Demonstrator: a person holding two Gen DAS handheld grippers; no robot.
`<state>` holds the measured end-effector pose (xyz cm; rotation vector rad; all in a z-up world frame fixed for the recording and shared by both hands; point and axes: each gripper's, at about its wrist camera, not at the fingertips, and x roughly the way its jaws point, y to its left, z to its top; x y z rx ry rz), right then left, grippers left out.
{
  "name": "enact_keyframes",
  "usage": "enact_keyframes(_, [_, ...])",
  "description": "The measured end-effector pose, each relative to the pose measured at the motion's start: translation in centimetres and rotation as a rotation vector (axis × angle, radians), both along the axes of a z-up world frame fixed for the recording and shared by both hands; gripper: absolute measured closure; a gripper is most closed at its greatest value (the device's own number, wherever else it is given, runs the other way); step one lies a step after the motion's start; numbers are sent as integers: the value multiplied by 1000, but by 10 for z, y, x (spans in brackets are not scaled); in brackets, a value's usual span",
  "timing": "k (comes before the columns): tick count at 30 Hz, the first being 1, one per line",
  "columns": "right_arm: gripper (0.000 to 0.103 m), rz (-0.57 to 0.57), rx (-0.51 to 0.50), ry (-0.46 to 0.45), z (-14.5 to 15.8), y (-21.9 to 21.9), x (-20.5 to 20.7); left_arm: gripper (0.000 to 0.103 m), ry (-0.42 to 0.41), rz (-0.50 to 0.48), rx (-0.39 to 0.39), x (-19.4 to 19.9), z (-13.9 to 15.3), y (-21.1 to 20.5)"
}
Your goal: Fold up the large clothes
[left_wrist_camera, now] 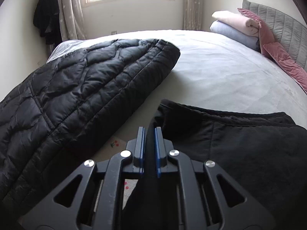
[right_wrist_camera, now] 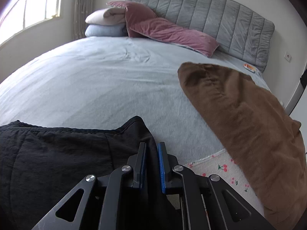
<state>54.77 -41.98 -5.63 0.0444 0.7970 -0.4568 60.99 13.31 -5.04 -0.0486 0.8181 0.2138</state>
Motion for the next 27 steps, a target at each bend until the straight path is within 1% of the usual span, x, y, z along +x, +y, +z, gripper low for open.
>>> enact_keyframes(1, [88,4,8,-17,3,-2,-4,81,-11,13,-11,-4,5,4])
enact_keyframes(2, [82,-4,2,-50,12,-3,-12,78,-44,29,-15,-11,14,8])
enact_keyframes(3, [69,-11,4,-83,23,-2,-22,66,-83,47,-10,-20,26,11])
enact_keyframes(4, [58,3,21,-119,35,0,-32,50,-119,37,-10,-30,38,11])
enact_keyframes(5, [35,40,46,-165,47,6,-44,44,-142,5,-12,-41,50,5])
enact_keyframes(6, [31,85,60,-204,57,15,-57,37,-154,-43,-9,-50,59,-2])
enact_keyframes(7, [31,133,65,-221,65,27,-65,37,-147,-92,4,-57,66,-14])
enact_keyframes(8, [31,190,72,-212,70,43,-70,36,-130,-145,16,-65,69,-30])
enact_keyframes(9, [30,247,87,-189,72,62,-72,30,-107,-196,12,-73,71,-47])
enact_keyframes(10, [30,304,108,-163,72,85,-74,27,-80,-254,-8,-79,69,-66])
enact_keyframes(12, [31,436,157,-112,65,135,-73,27,-43,-364,-72,-88,63,-105])
enact_keyframes(14, [30,544,173,-79,54,179,-65,27,-18,-445,-116,-91,53,-142])
enact_keyframes(15, [30,577,159,-64,46,196,-59,27,-16,-466,-110,-90,46,-156])
enact_keyframes(16, [30,580,135,-47,39,208,-53,27,-10,-469,-77,-85,39,-167])
enact_keyframes(17, [30,567,123,-28,30,212,-43,27,15,-454,-27,-76,30,-174])
enact_keyframes(18, [30,545,132,-12,23,207,-33,26,53,-436,5,-65,19,-176])
enact_keyframes(20, [30,478,176,9,12,178,-18,26,94,-389,7,-46,10,-157])
enact_keyframes(21, [30,436,186,11,10,157,-14,25,94,-361,6,-39,9,-140])
enact_keyframes(23, [30,347,188,8,7,105,-11,24,94,-288,59,-32,7,-100])
enact_keyframes(24, [31,303,203,4,6,76,-14,24,115,-234,84,-26,3,-75])
enact_keyframes(25, [31,267,233,-8,6,50,-18,22,142,-181,61,-21,-2,-46])
enact_keyframes(26, [31,203,244,-5,6,25,-23,19,161,-134,-14,-21,-6,-17])
enact_keyframes(27, [30,128,248,5,6,1,-28,16,167,-92,-117,-22,-7,9])
